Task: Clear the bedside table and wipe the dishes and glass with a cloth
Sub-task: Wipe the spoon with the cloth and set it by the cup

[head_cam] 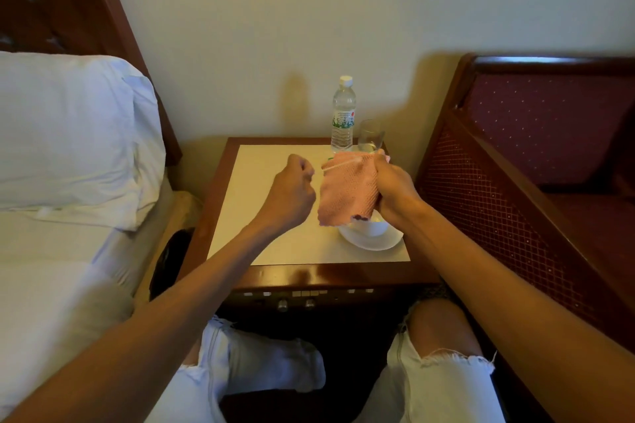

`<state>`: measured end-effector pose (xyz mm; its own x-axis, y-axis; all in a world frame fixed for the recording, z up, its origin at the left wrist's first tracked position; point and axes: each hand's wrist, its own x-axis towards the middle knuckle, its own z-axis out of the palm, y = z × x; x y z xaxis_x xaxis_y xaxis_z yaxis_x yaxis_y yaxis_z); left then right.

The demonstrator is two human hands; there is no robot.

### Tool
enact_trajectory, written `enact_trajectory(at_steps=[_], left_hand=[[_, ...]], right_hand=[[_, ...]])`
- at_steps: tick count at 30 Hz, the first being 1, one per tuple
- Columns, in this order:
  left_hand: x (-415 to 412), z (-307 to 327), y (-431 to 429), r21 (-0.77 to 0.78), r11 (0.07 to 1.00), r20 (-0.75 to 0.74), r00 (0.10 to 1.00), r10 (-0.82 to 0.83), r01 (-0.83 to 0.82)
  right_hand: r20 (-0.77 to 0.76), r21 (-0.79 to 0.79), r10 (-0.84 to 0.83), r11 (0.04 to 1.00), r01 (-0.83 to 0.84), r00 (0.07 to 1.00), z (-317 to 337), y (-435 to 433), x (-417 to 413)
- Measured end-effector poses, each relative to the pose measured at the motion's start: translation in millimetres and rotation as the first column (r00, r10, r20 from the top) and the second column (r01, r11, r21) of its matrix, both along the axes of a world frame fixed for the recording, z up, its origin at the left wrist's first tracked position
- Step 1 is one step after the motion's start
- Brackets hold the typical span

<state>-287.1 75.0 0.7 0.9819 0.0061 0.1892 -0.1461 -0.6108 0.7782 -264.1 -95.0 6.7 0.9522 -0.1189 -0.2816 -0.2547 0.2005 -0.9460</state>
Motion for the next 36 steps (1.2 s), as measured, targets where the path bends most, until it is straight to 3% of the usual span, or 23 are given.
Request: enact_trajectory(at_steps=[4,10,16,24,28,32,36], left_hand=[[0.5,-0.3,-16.0,0.002,1.0,0.077,0.997,0.022,-0.022],[0.0,5.8,-25.9,0.035,0.999,0.202,0.979,-0.004,-0.003],[-0.5,23.5,-41.1,0.073,0.996,0.315,0.947,-0.068,0.047],[-7.5,30.1,-43.7,0.134,0.989,0.353,0.929,-0.113,0.07],[-8.5,33.4,-45.9,0.112,0.991,0.354,0.929,-0.113,0.078],[-13.2,33.5,-43.8,0.138,0.987,0.37,0.919,-0.132,0.086],[-19.8,37.4,-43.4,0.105,0.986,0.401,0.902,-0.16,0.128]], right_hand=[[0.013,0.25,-0.014,0.968,0.01,1.0,6.6,5.1,-3.5],[0.038,0.349,-0.016,0.937,0.002,0.999,4.7,-13.6,0.6],[0.051,0.268,0.029,0.963,-0.042,0.998,5.4,-8.6,-5.7],[0.107,0.318,-0.104,0.946,0.065,0.989,16.1,-4.3,-2.4],[0.151,0.198,-0.042,0.98,0.011,0.988,15.6,1.9,-5.8],[0.153,0.149,-0.081,0.987,0.058,0.985,22.9,-4.3,-1.4],[0.187,0.022,0.019,0.999,-0.023,0.982,16.0,0.1,-4.2]])
